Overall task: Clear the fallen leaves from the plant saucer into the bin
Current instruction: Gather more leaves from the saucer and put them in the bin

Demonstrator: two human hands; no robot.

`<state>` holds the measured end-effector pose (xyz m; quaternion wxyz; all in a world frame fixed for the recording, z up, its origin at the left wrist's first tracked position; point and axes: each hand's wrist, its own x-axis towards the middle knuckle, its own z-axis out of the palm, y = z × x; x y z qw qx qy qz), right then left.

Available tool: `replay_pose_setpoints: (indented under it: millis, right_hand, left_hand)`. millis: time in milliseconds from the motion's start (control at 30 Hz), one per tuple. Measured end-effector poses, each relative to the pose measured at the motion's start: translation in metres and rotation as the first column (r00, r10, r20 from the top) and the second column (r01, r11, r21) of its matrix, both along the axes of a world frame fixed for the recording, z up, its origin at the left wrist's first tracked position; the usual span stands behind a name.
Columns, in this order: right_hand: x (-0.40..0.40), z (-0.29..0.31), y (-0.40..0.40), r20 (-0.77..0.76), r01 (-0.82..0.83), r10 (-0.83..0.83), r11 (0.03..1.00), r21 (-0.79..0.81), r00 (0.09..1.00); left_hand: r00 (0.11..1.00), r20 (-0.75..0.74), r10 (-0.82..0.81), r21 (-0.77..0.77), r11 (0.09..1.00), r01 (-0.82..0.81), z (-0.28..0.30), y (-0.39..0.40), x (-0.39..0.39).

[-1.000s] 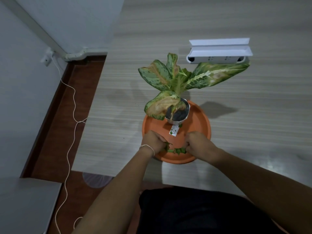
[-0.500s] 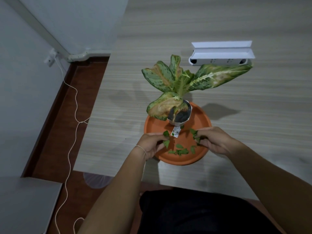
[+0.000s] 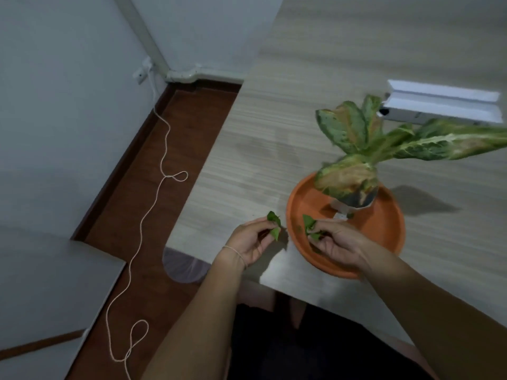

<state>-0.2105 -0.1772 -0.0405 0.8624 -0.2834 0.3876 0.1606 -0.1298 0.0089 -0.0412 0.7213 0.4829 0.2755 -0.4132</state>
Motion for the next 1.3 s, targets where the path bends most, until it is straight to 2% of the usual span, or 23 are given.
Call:
replay_pose_setpoints:
  millis: [200, 400, 500, 567, 667, 767, 867, 1000, 1133, 1200, 1300]
  right_hand:
    - [0.069, 0.005, 0.120, 0.049, -0.148, 0.146, 0.988, 0.037, 0.988]
    - [0.142, 0.013, 0.271, 0.181, -0.321, 0.306, 0.946, 0.056, 0.935]
    - [0.161, -0.001, 0.344, 0.208, -0.342, 0.310, 0.928, 0.145, 0.928]
    - [0.167, -0.017, 0.384, 0.162, -0.336, 0.306, 0.919, 0.208, 0.938]
    - [0.166, -0.060, 0.431, 0.094, -0.337, 0.324, 0.917, 0.213, 0.941]
    - [0.164, -0.116, 0.457, 0.088, -0.239, 0.223, 0.925, 0.295, 0.971]
    - [0.170, -0.187, 0.463, 0.016, -0.146, 0.148, 0.937, 0.317, 0.989]
    - [0.180, -0.294, 0.459, -0.138, -0.121, 0.142, 0.981, 0.152, 0.980]
    - [0.197, -0.383, 0.454, -0.311, -0.246, 0.205, 0.964, -0.099, 0.928]
    - [0.206, -0.408, 0.454, -0.354, -0.254, 0.189, 0.956, -0.147, 0.916]
    - [0.216, -0.427, 0.457, -0.367, -0.284, 0.213, 0.947, -0.152, 0.905]
  left_hand:
    - [0.981, 0.032, 0.189, 0.003, 0.982, -0.189, 0.006, 0.124, 0.031]
    - [0.937, 0.080, 0.341, -0.042, 0.940, -0.339, 0.024, 0.263, 0.068]
    - [0.903, 0.107, 0.417, -0.051, 0.909, -0.414, 0.023, 0.326, 0.085]
    - [0.892, 0.109, 0.439, -0.036, 0.899, -0.437, 0.011, 0.361, 0.096]
    - [0.894, 0.080, 0.441, 0.011, 0.896, -0.443, -0.036, 0.402, 0.110]
    - [0.916, 0.058, 0.398, 0.046, 0.915, -0.400, -0.111, 0.416, 0.117]
    - [0.937, -0.011, 0.350, 0.041, 0.936, -0.349, -0.198, 0.410, 0.121]
    - [0.942, -0.109, 0.317, 0.083, 0.948, -0.309, -0.311, 0.402, 0.126]
    - [0.929, -0.154, 0.337, 0.269, 0.919, -0.289, -0.405, 0.400, 0.121]
    - [0.918, -0.153, 0.365, 0.297, 0.903, -0.310, -0.433, 0.399, 0.120]
    - [0.905, -0.122, 0.407, 0.325, 0.878, -0.351, -0.447, 0.396, 0.125]
